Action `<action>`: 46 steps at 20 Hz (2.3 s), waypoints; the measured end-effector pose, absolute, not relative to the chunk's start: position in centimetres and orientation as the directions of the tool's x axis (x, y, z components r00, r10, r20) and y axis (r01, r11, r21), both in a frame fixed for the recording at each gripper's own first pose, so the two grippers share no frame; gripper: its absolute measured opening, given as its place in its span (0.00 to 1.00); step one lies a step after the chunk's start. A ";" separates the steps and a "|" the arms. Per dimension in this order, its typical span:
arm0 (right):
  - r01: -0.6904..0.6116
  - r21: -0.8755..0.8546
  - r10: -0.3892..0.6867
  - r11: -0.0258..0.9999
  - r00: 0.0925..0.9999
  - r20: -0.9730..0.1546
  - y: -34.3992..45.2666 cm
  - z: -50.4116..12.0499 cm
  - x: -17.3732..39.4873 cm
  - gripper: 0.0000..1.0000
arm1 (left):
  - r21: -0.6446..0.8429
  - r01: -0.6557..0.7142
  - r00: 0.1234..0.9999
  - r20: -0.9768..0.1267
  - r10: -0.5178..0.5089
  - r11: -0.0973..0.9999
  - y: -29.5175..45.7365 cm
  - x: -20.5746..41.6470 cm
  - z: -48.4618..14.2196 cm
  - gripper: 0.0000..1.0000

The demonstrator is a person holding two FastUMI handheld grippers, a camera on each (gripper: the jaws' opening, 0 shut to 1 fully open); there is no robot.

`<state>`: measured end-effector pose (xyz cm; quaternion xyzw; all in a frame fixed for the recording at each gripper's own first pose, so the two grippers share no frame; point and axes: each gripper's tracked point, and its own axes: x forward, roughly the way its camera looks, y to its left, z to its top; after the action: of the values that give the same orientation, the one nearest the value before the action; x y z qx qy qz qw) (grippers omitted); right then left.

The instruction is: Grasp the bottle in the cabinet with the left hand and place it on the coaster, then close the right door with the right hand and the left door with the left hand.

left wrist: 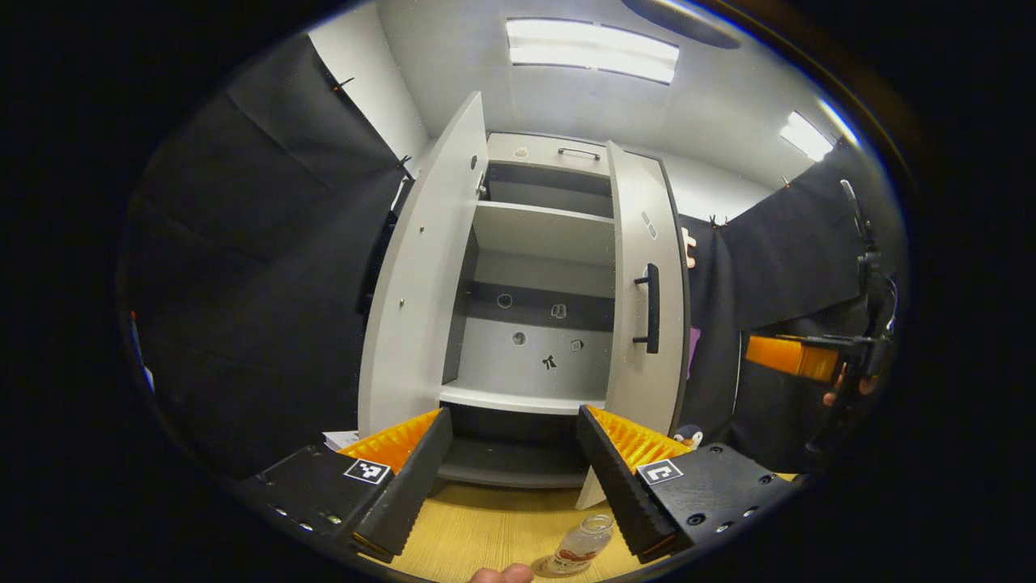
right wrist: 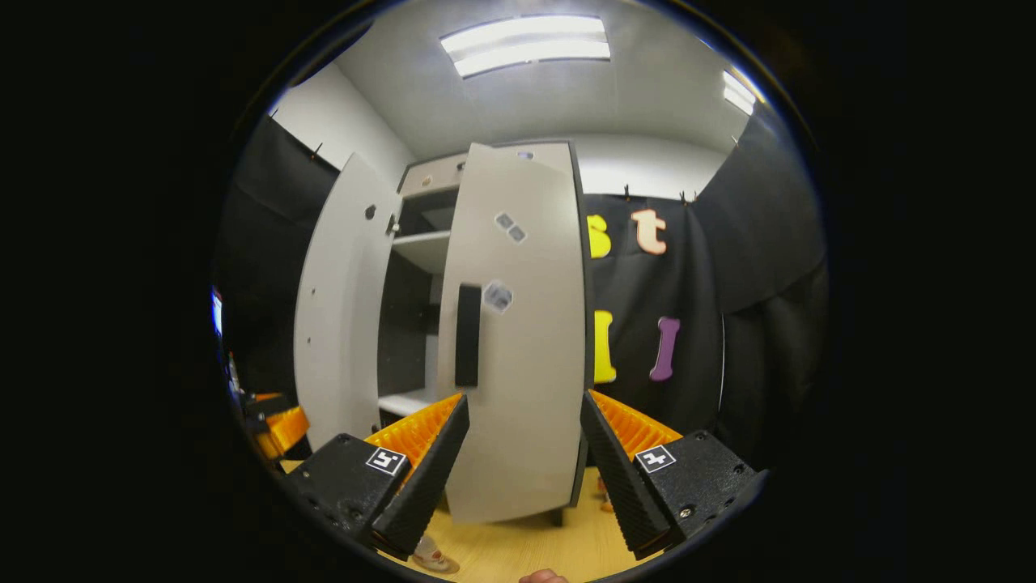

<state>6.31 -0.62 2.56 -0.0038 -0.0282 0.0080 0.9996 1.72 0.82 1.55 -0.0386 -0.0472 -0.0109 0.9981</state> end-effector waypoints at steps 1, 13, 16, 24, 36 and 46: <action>-0.017 0.006 0.017 1.000 0.999 0.042 -0.4 1.6 5.8 0.85 | -0.070 0.025 0.995 0.096 -0.018 0.997 0.9 1.8 1.7 0.99; -0.039 0.068 0.036 0.997 0.999 0.039 0.9 -0.5 4.4 0.85 | -0.079 -0.144 0.974 0.164 0.155 0.986 10.8 2.3 8.1 0.95; -0.028 0.070 0.026 0.997 0.999 0.023 0.4 -1.1 4.1 0.85 | -0.084 -0.218 0.956 0.184 0.230 0.972 15.7 3.2 10.4 0.95; -0.005 0.027 0.005 1.000 1.000 0.007 -1.1 -1.3 3.8 0.85 | -0.185 -0.294 0.938 0.133 0.321 0.938 25.0 9.6 11.7 0.99; 0.012 0.082 -0.014 0.997 1.000 0.016 -2.9 -1.2 3.1 0.85 | -0.125 -0.378 0.903 0.168 0.395 0.917 25.5 11.8 11.4 0.99; 0.014 0.066 -0.017 0.998 0.999 0.033 -4.3 -0.8 2.0 0.85 | -0.156 -0.279 0.943 0.142 0.301 0.948 19.9 12.1 11.2 0.94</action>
<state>2.04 -4.31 -0.75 0.0327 -0.0170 -0.0078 0.9993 12.15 19.95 11.17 -0.0671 -0.0824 0.1473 0.9834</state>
